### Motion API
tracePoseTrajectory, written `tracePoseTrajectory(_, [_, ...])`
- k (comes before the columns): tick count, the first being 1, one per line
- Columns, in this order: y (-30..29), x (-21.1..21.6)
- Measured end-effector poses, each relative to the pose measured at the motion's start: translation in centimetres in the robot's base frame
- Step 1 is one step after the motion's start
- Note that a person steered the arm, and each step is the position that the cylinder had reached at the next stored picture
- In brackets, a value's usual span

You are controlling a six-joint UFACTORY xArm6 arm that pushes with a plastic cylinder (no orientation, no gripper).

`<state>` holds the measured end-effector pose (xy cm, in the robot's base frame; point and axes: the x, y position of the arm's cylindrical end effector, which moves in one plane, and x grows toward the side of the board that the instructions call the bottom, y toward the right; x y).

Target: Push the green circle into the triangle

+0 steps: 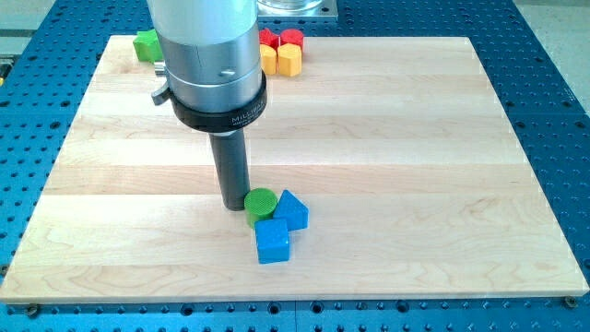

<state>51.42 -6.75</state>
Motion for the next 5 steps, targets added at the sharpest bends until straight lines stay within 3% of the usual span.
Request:
tracePoseTrajectory(3, [0.0, 0.0])
tracePoseTrajectory(4, [-3.5, -4.2])
tracePoseTrajectory(5, [-15.5, -10.7])
